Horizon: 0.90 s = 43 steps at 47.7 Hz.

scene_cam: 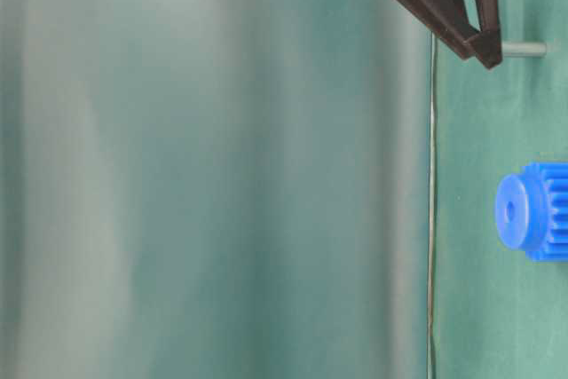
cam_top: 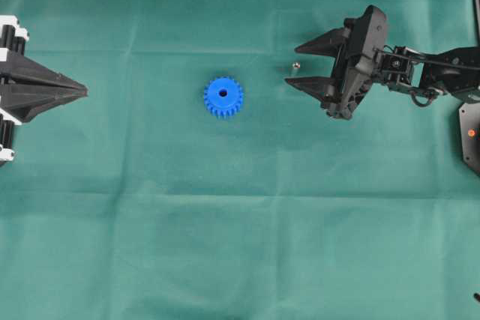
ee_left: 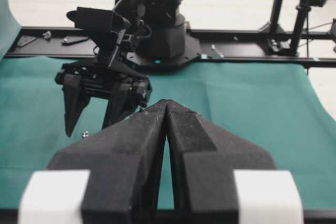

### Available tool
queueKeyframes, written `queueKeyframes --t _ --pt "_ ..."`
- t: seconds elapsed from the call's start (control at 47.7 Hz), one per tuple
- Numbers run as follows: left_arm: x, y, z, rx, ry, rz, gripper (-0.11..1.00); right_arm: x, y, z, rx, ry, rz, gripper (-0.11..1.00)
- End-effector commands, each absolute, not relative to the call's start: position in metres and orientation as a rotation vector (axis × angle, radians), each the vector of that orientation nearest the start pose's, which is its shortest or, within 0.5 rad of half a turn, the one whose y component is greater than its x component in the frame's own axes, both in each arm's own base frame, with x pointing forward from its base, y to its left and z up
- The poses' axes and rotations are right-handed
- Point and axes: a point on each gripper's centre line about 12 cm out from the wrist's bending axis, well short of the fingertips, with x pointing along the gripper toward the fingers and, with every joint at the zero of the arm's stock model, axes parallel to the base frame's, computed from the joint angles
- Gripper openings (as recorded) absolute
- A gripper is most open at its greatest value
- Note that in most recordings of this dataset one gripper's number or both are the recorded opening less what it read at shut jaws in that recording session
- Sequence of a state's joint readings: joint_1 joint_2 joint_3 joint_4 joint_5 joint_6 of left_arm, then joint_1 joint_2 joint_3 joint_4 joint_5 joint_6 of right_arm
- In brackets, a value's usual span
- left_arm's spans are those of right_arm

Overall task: Insert the shaft placed at a random location into the center hole of the small gear at another random location.
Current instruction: 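Lower the right gripper and close it on the silver shaft, upright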

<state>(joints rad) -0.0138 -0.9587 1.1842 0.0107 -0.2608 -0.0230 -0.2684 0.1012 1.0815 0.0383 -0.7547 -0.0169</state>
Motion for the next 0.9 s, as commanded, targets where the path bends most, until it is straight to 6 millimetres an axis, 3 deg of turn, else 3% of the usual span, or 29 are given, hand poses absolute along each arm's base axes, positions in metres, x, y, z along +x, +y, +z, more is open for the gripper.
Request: queueKeyframes --t 0.0,0.063,0.21,0.272,0.587,0.88 --pt "0.202 -0.003 0.293 -0.011 -0.052 -0.019 0.00 0.304 -0.089 0.101 0.043 0.385 -0.299 0.71" --pt "0.202 -0.003 0.292 -0.011 -0.052 -0.019 0.00 0.304 -0.088 0.101 0.041 0.385 -0.295 0.63" --pt "0.202 -0.003 0.293 -0.011 -0.049 -0.019 0.00 0.304 -0.088 0.101 0.038 0.388 -0.291 0.24" --pt "0.202 -0.003 0.292 -0.011 -0.047 -0.019 0.00 0.304 -0.088 0.101 0.038 0.388 -0.291 0.12" --pt "0.202 -0.003 0.290 -0.011 -0.035 -0.019 0.00 0.307 -0.089 0.106 0.039 0.380 -0.291 0.12" --pt "0.202 -0.003 0.291 -0.011 -0.037 -0.019 0.00 0.313 -0.089 0.156 0.026 0.366 -0.275 0.12"
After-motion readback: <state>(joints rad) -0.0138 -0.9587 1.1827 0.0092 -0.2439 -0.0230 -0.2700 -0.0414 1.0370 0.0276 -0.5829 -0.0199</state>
